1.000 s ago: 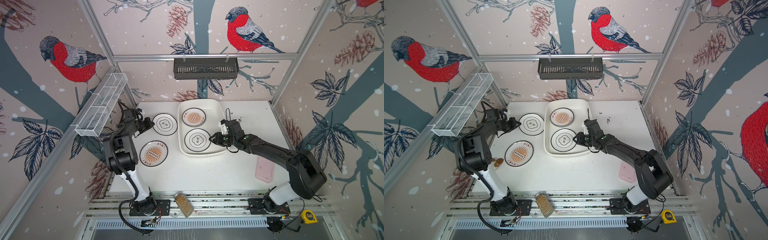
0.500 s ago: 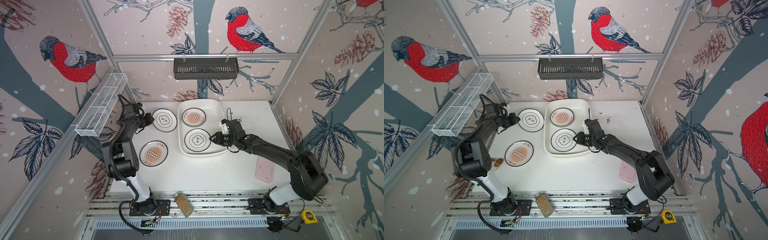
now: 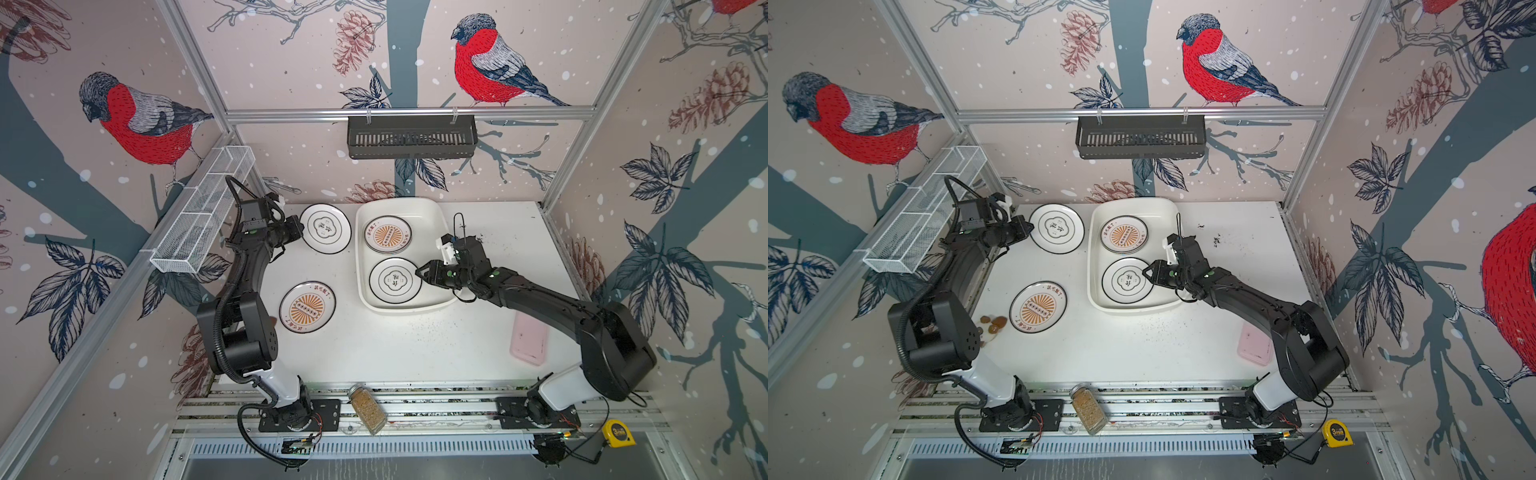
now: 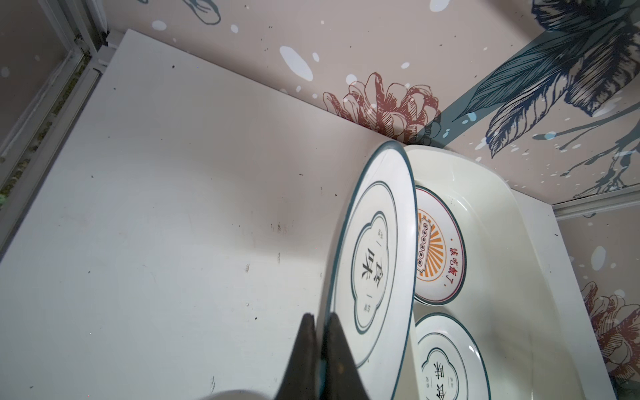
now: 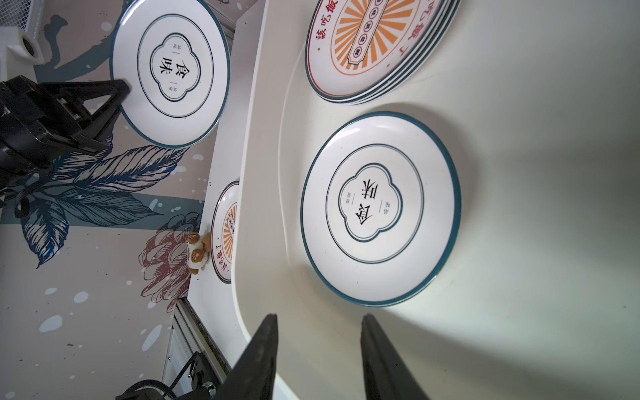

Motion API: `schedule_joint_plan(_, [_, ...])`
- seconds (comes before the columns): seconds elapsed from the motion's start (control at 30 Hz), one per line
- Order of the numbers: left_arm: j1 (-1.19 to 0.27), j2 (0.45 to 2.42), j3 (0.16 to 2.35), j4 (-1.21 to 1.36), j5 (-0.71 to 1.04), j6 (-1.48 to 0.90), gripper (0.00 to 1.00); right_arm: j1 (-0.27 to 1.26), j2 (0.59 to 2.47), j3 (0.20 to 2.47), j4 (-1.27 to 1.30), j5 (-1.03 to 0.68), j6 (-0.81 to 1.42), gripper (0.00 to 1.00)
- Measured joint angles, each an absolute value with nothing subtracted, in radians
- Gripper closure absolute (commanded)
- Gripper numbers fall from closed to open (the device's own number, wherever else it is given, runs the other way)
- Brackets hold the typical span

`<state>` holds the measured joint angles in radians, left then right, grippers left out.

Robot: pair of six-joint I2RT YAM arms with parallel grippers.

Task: Place the plates into the plastic bin on the countertop
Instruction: 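Lift the plate upright with the left gripper while the right gripper withdraws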

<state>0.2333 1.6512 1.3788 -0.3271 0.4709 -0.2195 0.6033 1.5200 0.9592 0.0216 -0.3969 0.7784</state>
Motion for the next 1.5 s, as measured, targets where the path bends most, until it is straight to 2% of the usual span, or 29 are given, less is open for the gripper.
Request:
schedule_joint_plan(0.3, [0.204, 1.579, 1.401, -0.354, 0.476, -0.236, 1.0, 0.584, 1.523, 0.96, 0.071, -0.435, 0.778, 0.56])
schedule_joint_plan(0.57, [0.121, 1.552, 1.443, -0.392, 0.525, -0.235, 1.0, 0.529, 1.489, 0.911, 0.171, -0.518, 0.781, 0.55])
schedule_joint_plan(0.93, [-0.038, 1.539, 1.502, -0.457, 0.564, -0.228, 1.0, 0.361, 1.233, 0.753, 0.257, -0.637, 0.778, 0.52])
schedule_joint_plan(1.17, [-0.125, 1.575, 1.5, -0.463, 0.651, -0.227, 1.0, 0.271, 1.059, 0.637, 0.204, -0.65, 0.757, 0.44])
schedule_joint_plan(1.5, [-0.2, 1.612, 1.506, -0.475, 0.762, -0.187, 1.0, 0.229, 0.952, 0.547, 0.157, -0.651, 0.754, 0.44])
